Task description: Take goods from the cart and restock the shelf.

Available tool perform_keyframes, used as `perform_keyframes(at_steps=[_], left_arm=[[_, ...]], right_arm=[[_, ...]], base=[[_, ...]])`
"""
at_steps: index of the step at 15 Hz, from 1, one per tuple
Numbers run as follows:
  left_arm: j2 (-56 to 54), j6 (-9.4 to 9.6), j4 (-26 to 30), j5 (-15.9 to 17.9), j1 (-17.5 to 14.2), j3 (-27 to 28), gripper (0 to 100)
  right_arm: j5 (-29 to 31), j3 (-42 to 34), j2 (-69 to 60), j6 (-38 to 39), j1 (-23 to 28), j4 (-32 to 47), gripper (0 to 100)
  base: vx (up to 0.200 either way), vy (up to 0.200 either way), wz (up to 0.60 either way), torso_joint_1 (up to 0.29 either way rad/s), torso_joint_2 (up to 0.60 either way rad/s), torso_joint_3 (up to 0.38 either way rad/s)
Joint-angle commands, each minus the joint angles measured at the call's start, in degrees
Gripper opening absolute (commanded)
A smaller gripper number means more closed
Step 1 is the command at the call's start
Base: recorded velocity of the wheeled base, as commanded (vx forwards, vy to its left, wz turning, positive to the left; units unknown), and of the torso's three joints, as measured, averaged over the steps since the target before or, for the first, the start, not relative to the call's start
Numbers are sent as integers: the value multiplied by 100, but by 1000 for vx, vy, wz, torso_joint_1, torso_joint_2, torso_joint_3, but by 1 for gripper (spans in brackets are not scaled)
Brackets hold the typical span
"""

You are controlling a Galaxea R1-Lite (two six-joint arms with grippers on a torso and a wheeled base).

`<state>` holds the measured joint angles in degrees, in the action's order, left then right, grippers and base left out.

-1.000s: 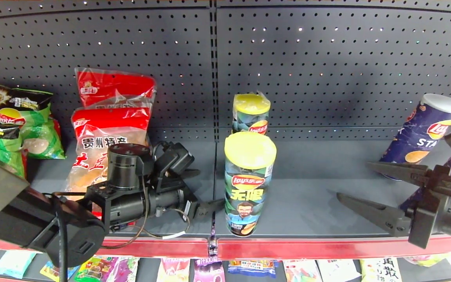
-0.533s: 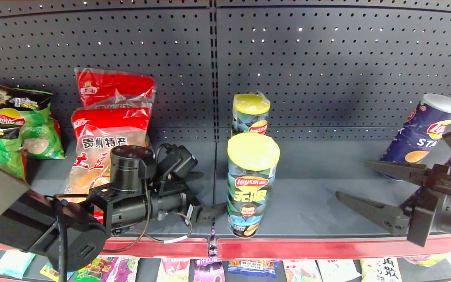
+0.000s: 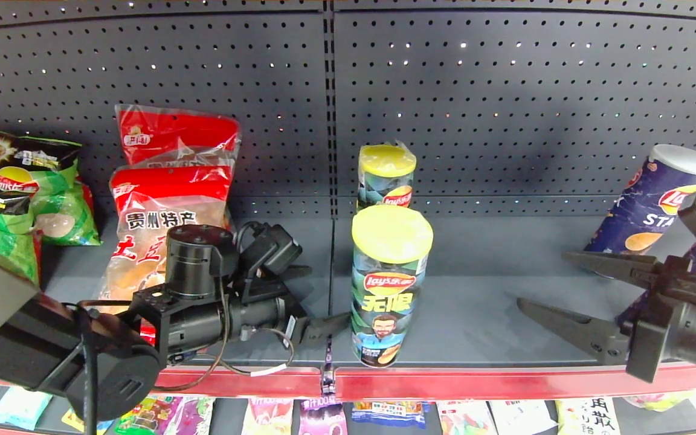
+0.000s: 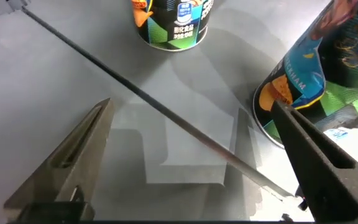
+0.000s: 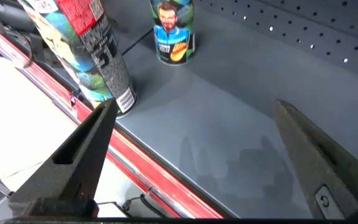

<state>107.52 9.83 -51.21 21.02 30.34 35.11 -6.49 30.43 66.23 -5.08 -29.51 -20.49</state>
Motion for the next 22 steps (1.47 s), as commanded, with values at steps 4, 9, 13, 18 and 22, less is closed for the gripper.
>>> perform_keyframes(at_steps=[4,9,13,18,22], left_arm=[[-1348,-200,15,-63,-626,-734,100],[-3027,-1035,252,-1539,-775,-1111,100],[-5373,-1035,3487,-2594,-784,-1015,100],[-7157,-877,5754,-3218,-784,-971,100],[-7280,-490,5745,-3385,-863,-953,100]], right_arm=[[7,-380,-348,-28,-11,1,100],[464,-1637,-2176,-54,253,54,100],[912,-1127,-4180,-116,921,2559,100],[1114,-1153,-4400,-116,1484,2691,100],[1167,-1179,-4391,-124,1545,2682,100]], base=[[0,0,0,0,0,0],[0,0,0,0,0,0],[0,0,0,0,0,0],[0,0,0,0,0,0],[0,0,0,0,0,0]])
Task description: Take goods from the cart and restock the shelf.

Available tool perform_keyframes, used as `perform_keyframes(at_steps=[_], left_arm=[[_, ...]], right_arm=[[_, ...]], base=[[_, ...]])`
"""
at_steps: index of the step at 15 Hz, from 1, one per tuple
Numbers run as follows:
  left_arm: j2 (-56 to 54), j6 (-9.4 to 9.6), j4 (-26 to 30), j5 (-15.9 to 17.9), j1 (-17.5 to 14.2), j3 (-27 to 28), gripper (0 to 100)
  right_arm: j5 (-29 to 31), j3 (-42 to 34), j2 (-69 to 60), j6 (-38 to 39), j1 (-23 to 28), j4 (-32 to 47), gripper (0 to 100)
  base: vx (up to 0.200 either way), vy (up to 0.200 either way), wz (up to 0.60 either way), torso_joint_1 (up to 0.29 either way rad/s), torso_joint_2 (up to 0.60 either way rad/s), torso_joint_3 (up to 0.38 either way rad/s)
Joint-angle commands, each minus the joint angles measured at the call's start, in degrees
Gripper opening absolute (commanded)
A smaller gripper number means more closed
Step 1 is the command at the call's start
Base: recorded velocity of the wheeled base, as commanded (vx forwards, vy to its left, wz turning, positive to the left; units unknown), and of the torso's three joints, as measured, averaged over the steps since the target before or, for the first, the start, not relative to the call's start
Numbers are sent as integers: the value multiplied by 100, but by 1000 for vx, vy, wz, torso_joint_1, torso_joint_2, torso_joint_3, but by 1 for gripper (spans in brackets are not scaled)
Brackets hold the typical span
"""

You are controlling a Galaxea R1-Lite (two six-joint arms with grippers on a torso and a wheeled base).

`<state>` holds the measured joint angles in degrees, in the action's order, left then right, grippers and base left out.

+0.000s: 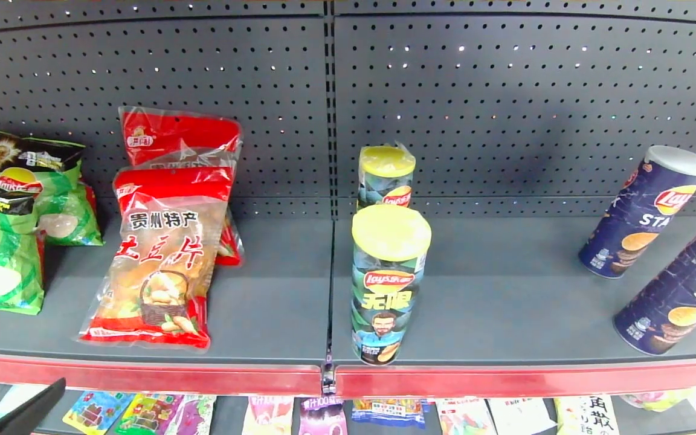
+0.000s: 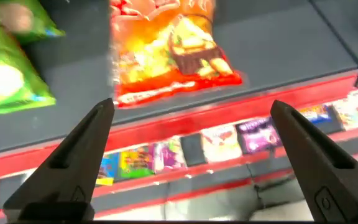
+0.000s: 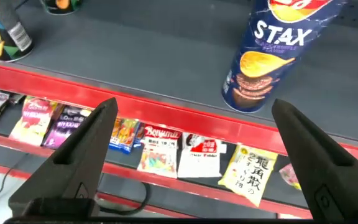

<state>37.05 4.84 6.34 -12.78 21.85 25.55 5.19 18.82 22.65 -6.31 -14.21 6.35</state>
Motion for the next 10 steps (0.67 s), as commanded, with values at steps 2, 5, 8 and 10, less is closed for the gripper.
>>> perform_keyframes(at_steps=[2,5,8,10], left_arm=[[-251,8,-10,-14,-14,-6,100],[-251,8,-1,-14,-14,-15,100],[-259,8,-10,3,-14,-33,100],[-277,17,-10,3,-14,-50,100]], right_arm=[[26,-54,-33,-10,15,-2,100],[17,-142,-33,-72,6,-11,100],[17,-168,-33,-72,6,-11,100],[17,-195,-33,-80,6,-37,100]], base=[[0,0,0,0,0,0],[-200,0,0,6,-1,-2],[-200,0,0,10,2,4],[0,0,0,0,0,0]])
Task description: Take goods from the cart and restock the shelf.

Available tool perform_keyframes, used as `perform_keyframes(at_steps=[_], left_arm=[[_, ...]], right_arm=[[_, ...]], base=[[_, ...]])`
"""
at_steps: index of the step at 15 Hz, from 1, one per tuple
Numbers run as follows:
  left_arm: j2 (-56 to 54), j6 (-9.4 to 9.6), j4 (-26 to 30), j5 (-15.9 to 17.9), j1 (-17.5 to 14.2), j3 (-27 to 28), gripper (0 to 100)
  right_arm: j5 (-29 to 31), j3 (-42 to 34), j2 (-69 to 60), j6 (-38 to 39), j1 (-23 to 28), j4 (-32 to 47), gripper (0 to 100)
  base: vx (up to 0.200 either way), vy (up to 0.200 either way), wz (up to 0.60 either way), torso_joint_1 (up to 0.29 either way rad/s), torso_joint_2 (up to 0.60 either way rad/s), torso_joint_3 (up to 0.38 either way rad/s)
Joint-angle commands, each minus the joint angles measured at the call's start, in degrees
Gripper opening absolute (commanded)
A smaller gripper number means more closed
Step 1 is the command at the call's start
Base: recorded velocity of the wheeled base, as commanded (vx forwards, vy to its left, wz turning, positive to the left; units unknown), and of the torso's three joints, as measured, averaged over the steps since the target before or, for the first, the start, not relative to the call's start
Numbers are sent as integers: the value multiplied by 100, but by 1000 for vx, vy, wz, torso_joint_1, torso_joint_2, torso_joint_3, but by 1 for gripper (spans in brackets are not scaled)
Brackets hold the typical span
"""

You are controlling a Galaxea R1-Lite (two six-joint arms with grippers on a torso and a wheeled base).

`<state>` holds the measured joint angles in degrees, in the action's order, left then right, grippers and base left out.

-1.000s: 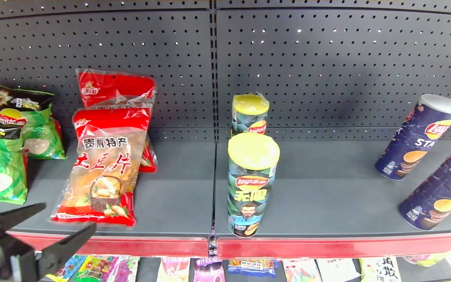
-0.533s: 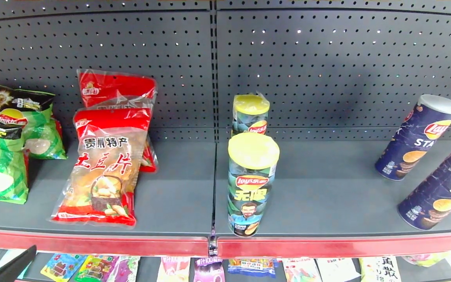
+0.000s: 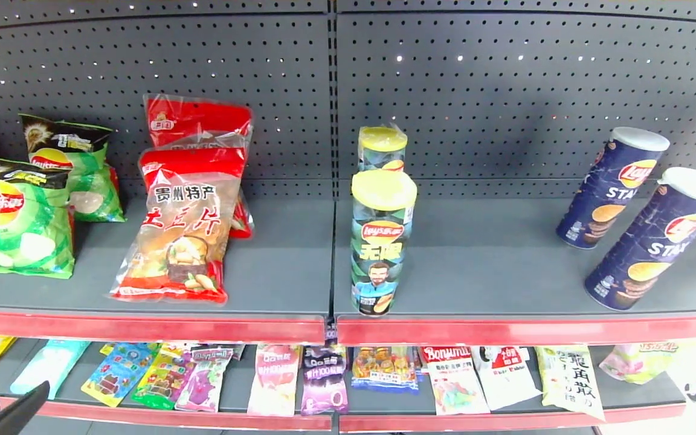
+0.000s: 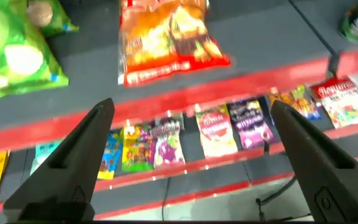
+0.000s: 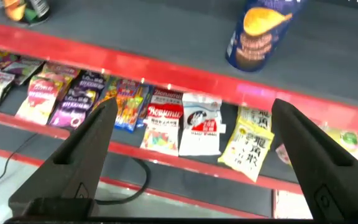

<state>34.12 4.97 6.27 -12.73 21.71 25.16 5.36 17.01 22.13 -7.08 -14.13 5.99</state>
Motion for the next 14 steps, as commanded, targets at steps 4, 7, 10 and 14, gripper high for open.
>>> perform_keyframes(at_steps=[4,7,10,14], left_arm=[[33,4,-3,-11,0,-29,100],[24,4,-11,-19,0,-46,100],[-55,4,-11,-19,0,-73,100],[-125,4,-3,-19,0,-82,100]], right_arm=[[0,-13,2,-4,-2,-1,100],[-9,-22,2,-4,-2,-1,100],[-18,-22,20,-4,-11,-1,100],[-27,-31,37,-4,-11,8,100]], base=[[0,-50,0,5,1,-1],[0,-200,0,4,2,1],[0,-200,0,17,5,-6],[0,-200,0,2,0,4]])
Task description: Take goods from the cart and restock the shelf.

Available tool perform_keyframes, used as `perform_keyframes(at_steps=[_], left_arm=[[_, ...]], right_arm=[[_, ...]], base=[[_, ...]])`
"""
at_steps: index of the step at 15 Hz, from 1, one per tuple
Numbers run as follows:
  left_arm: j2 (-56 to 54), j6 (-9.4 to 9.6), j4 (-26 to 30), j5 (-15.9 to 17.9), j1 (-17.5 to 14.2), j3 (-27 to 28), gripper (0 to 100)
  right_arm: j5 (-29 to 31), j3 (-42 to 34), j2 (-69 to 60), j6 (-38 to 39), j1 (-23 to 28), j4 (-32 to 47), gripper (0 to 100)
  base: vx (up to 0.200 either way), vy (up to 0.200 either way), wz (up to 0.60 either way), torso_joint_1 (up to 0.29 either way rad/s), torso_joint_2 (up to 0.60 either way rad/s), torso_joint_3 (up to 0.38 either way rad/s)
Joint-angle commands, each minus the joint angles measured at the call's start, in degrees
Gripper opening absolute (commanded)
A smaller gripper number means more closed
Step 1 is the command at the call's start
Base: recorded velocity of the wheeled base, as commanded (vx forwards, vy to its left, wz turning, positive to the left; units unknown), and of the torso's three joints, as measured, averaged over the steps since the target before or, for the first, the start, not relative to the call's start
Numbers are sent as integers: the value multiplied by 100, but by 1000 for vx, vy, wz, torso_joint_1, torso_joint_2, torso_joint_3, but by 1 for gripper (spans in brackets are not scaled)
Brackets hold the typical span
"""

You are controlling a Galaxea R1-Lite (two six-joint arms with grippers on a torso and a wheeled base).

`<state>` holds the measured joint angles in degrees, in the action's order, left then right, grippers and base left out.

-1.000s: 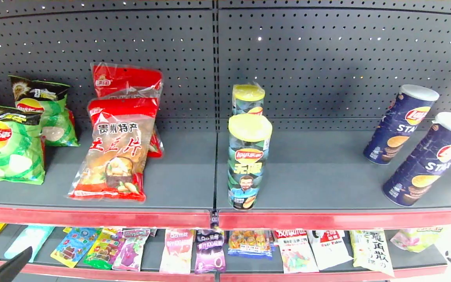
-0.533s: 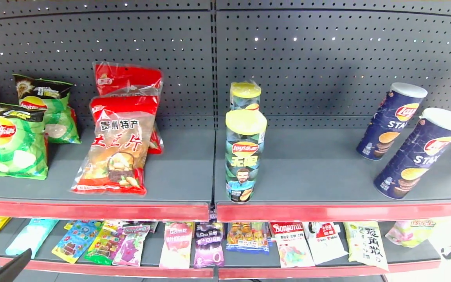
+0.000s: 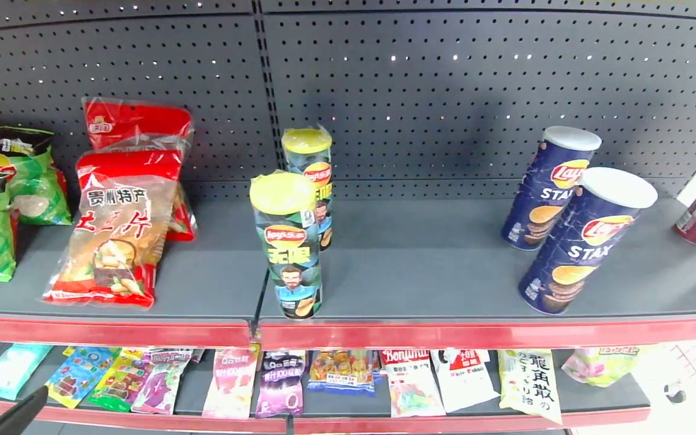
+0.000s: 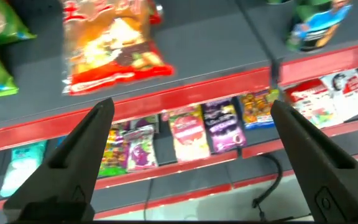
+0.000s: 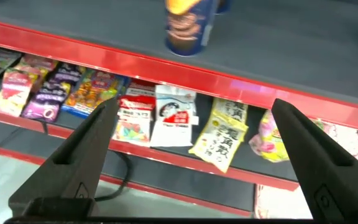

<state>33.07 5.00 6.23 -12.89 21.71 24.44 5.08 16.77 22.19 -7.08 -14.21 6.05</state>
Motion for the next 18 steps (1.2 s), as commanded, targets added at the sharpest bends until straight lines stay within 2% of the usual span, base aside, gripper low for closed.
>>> perform_keyframes(at_steps=[1,4,7,13,18], left_arm=[[-55,1,-8,-3,0,-27,100],[-240,19,1,-118,0,-229,100],[-398,124,10,-241,0,-379,100],[-442,124,10,-223,0,-423,100],[-741,124,36,-250,-9,-678,100]], right_arm=[[1,-8,31,5,-2,2,100],[1,-51,-21,5,-2,2,100],[1,-43,-30,5,-2,2,100],[1,-51,-13,5,-2,-7,100],[63,-51,5,14,33,2,100]], base=[[0,-200,0,-2,-2,7],[0,-200,0,-1,-2,9],[0,-200,0,4,4,1],[0,-200,0,5,2,4],[0,0,0,0,0,0]])
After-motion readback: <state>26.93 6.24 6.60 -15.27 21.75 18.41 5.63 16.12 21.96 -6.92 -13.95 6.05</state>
